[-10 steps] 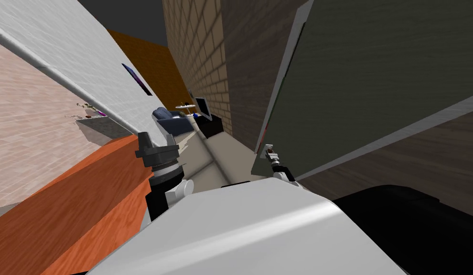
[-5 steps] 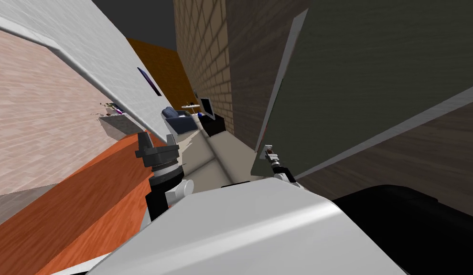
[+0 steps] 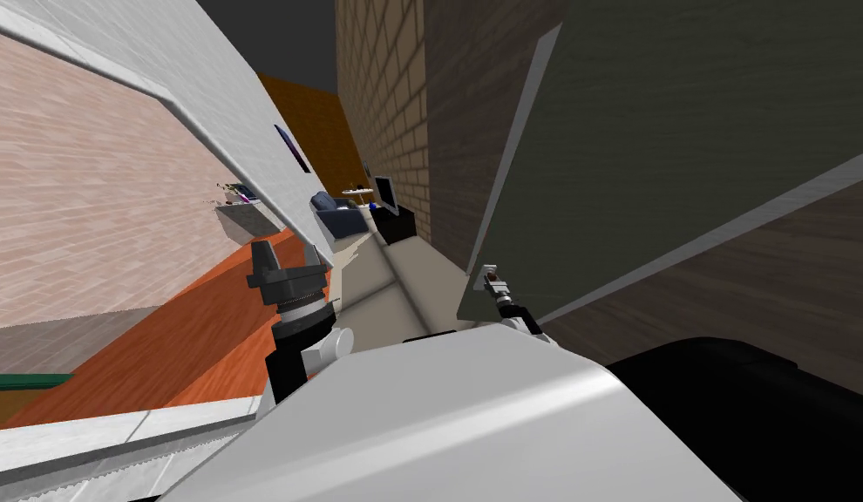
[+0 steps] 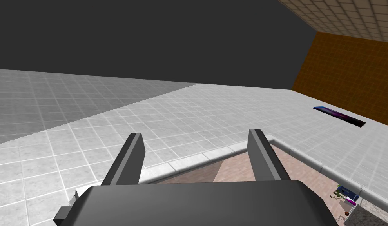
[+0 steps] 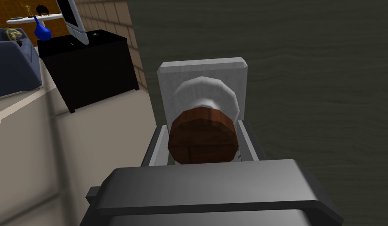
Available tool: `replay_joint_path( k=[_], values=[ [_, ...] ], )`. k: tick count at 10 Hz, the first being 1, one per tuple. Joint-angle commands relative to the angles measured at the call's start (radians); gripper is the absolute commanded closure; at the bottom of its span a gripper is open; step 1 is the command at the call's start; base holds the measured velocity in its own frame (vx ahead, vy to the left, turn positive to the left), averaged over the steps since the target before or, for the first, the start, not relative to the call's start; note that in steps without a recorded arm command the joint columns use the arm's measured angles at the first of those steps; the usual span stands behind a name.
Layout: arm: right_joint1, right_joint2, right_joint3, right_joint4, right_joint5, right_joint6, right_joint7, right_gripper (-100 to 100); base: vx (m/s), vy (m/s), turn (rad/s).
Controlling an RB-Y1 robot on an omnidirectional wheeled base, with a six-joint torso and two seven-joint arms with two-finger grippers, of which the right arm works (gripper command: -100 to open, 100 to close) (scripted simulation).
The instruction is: Pull the door open
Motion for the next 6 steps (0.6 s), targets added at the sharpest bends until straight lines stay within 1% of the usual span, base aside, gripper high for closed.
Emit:
replay_joint_path(
  k=[1, 2, 5, 6],
  values=[
    [0.001, -0.013, 0.011, 0.000, 0.005, -0.009, -0.015, 100, -0.218, -0.038, 0.134],
    [0.003, -0.020, 0.017, -0.001, 0.007, -0.014, -0.024, 100, -0.226, -0.030, 0.122],
    [0.007, -0.041, 0.033, -0.003, 0.014, -0.026, -0.045, 100, -0.187, -0.044, 0.108],
    [0.007, -0.037, 0.030, -0.002, 0.013, -0.021, -0.039, 100, -0.078, -0.012, 0.030]
  ],
)
